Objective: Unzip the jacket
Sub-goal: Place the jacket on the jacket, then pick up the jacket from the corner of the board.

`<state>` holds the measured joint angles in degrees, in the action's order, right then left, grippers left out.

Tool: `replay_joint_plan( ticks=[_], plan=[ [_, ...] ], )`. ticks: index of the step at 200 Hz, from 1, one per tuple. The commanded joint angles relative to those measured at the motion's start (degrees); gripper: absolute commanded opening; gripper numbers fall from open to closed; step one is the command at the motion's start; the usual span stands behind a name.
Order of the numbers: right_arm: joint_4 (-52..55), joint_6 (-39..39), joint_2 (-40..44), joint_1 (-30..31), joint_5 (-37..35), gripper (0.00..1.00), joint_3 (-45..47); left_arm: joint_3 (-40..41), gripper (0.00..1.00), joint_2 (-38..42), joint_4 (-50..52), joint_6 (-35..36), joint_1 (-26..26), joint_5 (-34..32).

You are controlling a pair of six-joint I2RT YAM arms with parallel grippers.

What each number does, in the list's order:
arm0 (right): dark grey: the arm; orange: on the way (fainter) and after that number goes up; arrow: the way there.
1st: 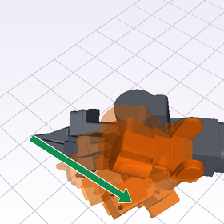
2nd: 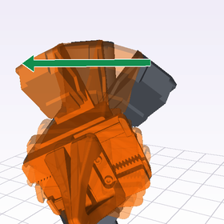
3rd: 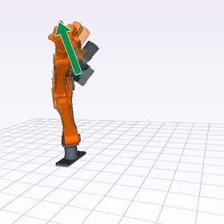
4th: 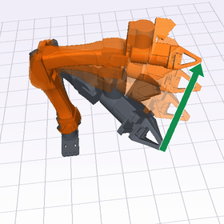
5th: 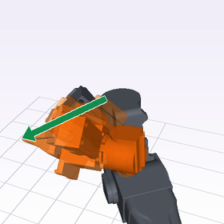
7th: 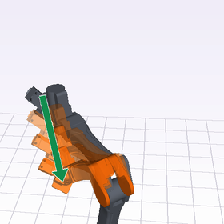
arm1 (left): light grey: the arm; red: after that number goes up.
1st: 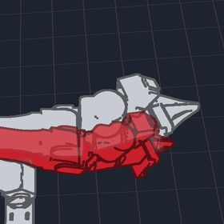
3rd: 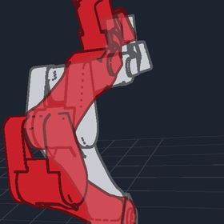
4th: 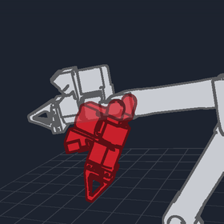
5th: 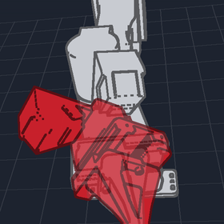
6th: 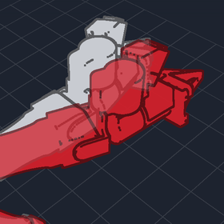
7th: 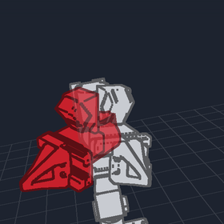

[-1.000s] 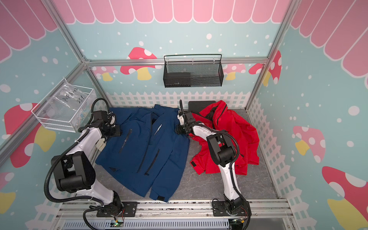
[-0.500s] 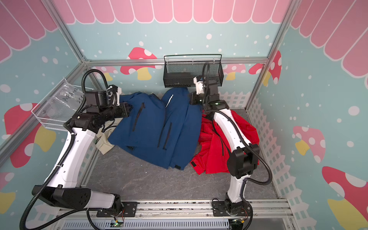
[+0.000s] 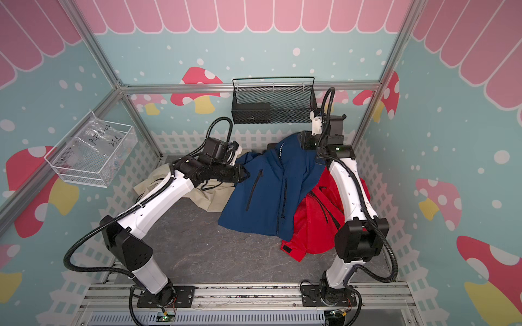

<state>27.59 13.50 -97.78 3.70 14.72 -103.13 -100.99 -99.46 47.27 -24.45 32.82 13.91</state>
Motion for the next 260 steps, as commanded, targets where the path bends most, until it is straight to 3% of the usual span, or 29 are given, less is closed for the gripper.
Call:
replay_joint_plan(
  ticks=[1,11,26,59,75,100,127,168,205,260],
  plan=[
    [0.02,-3.30,2.42,-0.45,-0.77,0.95,0.39,0.82,0.89,1.81,-2.97,-0.23,-1.42,-4.66],
    [0.04,-3.30,4.67,-0.45,-0.98,0.95,0.90,1.22,1.00,4.15,-2.42,1.59,-3.35,-6.26],
    [0.22,-3.08,7.58,-0.37,2.10,0.96,1.54,2.52,1.00,8.65,-0.57,2.90,-8.85,-8.12],
    [0.01,-2.42,10.25,3.72,13.74,0.96,4.34,11.79,1.00,18.34,0.58,1.36,-28.96,-8.64],
    [-0.93,-2.10,9.78,9.56,14.50,0.96,6.19,15.41,1.00,18.51,0.42,1.39,-36.00,-7.23],
    [-3.31,1.22,6.75,16.61,14.64,0.96,8.28,19.02,1.00,15.27,-0.98,-2.13,-42.18,-2.50],
    [-5.91,7.96,5.55,18.51,11.19,0.96,11.99,27.60,1.00,15.88,-10.18,-11.39,-43.40,2.47],
    [-9.03,11.82,5.87,18.53,10.28,0.96,15.07,37.41,0.98,13.53,-24.56,-23.23,-43.38,2.96],
    [-9.13,11.86,5.69,18.45,10.87,0.96,14.45,40.26,0.96,6.97,-34.97,-27.28,-43.01,1.54],
    [-8.15,13.48,6.14,18.44,9.10,1.00,14.23,35.34,0.97,-7.14,-45.60,-27.40,-44.09,3.99]
  ],
)
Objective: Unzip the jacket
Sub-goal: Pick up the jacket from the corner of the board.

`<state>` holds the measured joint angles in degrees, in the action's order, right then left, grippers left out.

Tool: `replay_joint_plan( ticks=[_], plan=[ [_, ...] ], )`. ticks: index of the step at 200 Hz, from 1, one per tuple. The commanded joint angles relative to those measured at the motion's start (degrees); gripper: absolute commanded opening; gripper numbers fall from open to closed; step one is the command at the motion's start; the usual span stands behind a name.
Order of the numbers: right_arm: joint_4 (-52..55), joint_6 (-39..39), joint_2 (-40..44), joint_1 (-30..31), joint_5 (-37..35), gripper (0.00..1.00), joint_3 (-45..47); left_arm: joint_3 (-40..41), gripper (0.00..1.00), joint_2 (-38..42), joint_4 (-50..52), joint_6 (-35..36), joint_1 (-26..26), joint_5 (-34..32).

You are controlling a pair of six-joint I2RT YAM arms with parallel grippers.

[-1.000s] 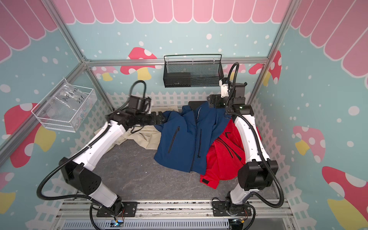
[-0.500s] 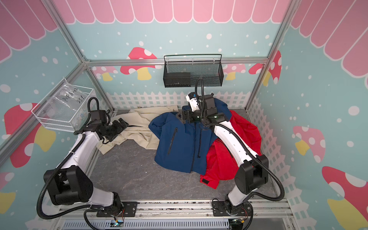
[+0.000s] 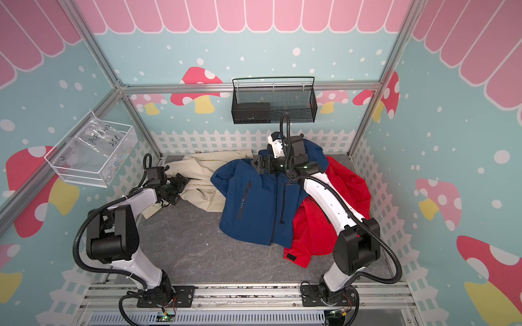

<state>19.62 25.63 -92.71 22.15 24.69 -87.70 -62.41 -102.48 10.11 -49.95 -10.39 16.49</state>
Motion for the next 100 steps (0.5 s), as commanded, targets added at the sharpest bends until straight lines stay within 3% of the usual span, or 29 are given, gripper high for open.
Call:
replay_joint_plan(
  ticks=[1,9,16,21,30,38,49,62,82,100],
  plan=[
    [-0.14,1.35,1.09,0.00,-0.95,1.00,-1.18,-3.29,0.97,-4.35,-8.79,-1.99,-0.91,1.56],
    [0.30,1.43,1.55,0.00,-1.95,1.00,-0.79,-3.87,0.91,-6.02,-10.99,-2.81,-1.32,2.92],
    [0.25,1.36,2.01,-0.09,-2.77,1.00,-0.32,-3.95,0.77,-7.37,-14.48,-3.88,-1.60,5.11],
    [0.22,1.36,2.32,-0.14,-3.24,1.00,0.01,-3.75,0.59,-8.27,-18.06,-4.80,-1.86,7.49],
    [0.20,1.14,2.65,-0.31,-3.99,1.00,0.53,-3.55,0.19,-9.18,-24.02,-7.37,-2.08,11.94],
    [0.29,0.85,2.66,-0.52,-4.27,1.00,0.90,-3.23,0.00,-8.51,-27.26,-8.00,-1.82,14.12],
    [0.51,0.42,2.16,-0.92,-4.12,1.00,0.96,-3.28,0.00,-4.75,-26.47,-5.75,-0.66,14.70],
    [0.11,-0.73,1.45,-1.10,-3.99,1.00,1.45,-5.36,0.00,2.59,-16.67,1.11,2.02,12.72],
    [-0.91,-2.58,-0.12,-1.28,-2.80,0.98,1.66,-12.02,0.00,14.93,3.06,12.45,8.56,2.86],
    [-1.96,-3.75,-1.04,-1.49,-2.14,0.96,1.74,-20.22,0.00,21.89,12.81,18.31,12.86,-5.22]
  ],
)
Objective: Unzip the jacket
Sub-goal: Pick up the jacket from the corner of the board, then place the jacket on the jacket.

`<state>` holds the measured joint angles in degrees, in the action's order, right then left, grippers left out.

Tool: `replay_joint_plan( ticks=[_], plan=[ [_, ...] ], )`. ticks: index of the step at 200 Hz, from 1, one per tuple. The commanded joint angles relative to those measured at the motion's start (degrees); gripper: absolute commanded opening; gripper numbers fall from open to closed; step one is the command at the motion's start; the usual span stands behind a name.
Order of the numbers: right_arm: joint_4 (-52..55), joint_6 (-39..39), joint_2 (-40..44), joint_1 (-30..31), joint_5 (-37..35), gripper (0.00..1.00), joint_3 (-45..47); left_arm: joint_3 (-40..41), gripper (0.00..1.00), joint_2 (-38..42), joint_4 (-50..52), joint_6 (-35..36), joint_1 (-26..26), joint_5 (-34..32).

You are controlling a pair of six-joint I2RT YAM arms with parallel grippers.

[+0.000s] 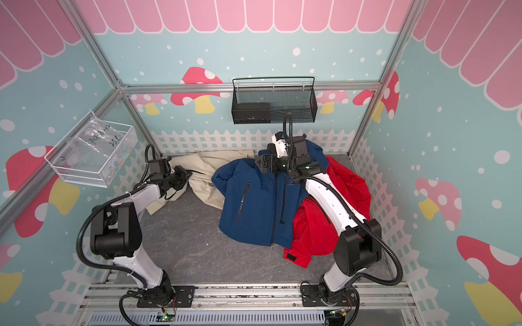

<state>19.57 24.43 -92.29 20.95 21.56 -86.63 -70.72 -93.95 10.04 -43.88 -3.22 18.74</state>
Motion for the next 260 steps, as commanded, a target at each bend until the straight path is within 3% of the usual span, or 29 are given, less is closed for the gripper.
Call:
replay_joint_plan(
  ticks=[1,21,34,69,88,107,132,156,185,198,212,232,260],
  plan=[
    [-2.00,-2.59,-1.52,-0.29,1.05,0.96,0.67,-12.56,0.00,13.54,13.32,12.50,5.82,-7.61],
    [-2.61,-4.12,-2.02,-0.62,1.55,0.95,0.37,-29.75,0.00,13.41,23.45,19.61,8.71,-9.35],
    [-2.79,-5.26,-1.74,-1.29,2.29,0.95,0.38,-43.51,0.00,10.84,28.89,25.10,10.79,-6.57],
    [-10.72,-10.21,3.67,-6.65,13.77,0.96,3.83,-76.48,0.00,0.45,41.33,35.98,13.42,11.09],
    [-17.70,-10.93,7.48,-12.11,26.10,0.97,7.27,-81.22,0.00,-2.09,43.07,39.17,13.16,22.63],
    [-16.15,-14.47,9.11,-15.63,34.22,0.97,6.54,-77.87,0.00,-2.59,41.33,39.95,13.51,32.14],
    [-11.51,-18.83,11.48,-16.82,33.20,0.97,7.26,-70.49,0.00,-1.96,42.14,43.67,17.86,36.11],
    [-3.62,-20.02,11.49,-16.83,28.25,0.98,7.48,-52.67,0.00,3.75,42.71,47.26,23.08,29.96],
    [1.58,-20.14,12.08,-16.84,23.57,0.99,11.94,-16.88,0.00,12.86,32.04,43.11,25.20,21.68],
    [2.68,-19.29,11.74,-16.67,21.06,1.00,13.54,-6.13,0.00,14.04,28.97,41.58,25.20,18.55],
    [4.60,-19.02,10.36,-16.26,19.73,1.00,13.85,-0.33,0.00,14.14,28.59,40.39,25.28,16.37],
    [4.95,-18.18,9.18,-13.99,19.44,1.00,14.27,4.57,0.11,15.75,26.21,38.34,25.04,13.21],
    [4.36,-14.17,6.68,-9.10,19.77,1.00,14.47,6.80,0.13,16.64,23.18,36.67,23.58,12.81]
  ],
)
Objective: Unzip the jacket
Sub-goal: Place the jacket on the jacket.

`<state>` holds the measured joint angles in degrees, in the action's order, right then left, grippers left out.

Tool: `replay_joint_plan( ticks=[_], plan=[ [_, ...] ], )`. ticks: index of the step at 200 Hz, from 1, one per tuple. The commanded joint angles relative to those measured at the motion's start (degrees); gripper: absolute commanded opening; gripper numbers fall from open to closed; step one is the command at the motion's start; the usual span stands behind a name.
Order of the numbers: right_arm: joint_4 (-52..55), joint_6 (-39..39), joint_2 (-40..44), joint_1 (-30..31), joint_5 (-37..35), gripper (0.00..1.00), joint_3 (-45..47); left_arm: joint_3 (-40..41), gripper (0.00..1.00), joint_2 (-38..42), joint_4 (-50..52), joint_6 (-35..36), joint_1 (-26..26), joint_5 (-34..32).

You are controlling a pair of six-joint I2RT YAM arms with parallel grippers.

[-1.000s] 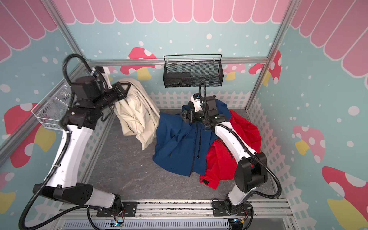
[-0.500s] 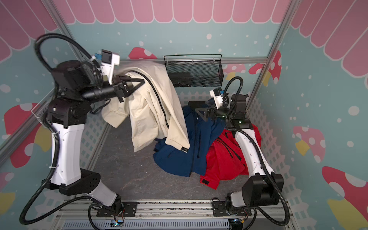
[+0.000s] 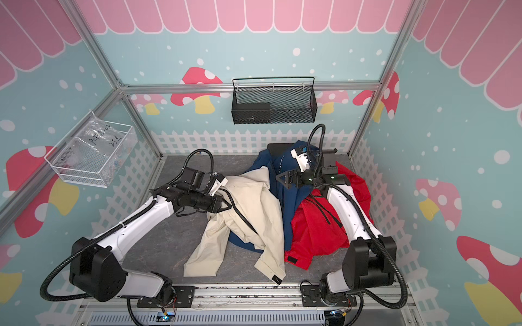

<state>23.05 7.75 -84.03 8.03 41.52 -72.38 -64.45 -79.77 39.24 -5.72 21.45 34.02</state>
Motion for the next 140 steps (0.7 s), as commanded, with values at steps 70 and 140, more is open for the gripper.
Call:
replay_joint_plan(
  ticks=[70,140],
  plan=[
    [-19.10,22.46,-5.58,11.54,4.00,0.93,7.57,0.33,0.13,1.67,-9.95,-3.29,-4.51,-0.96],
    [-31.41,26.89,-11.36,11.81,9.87,0.02,-2.17,-9.75,0.10,-3.44,-8.04,-0.21,-5.96,-2.75]
  ],
)
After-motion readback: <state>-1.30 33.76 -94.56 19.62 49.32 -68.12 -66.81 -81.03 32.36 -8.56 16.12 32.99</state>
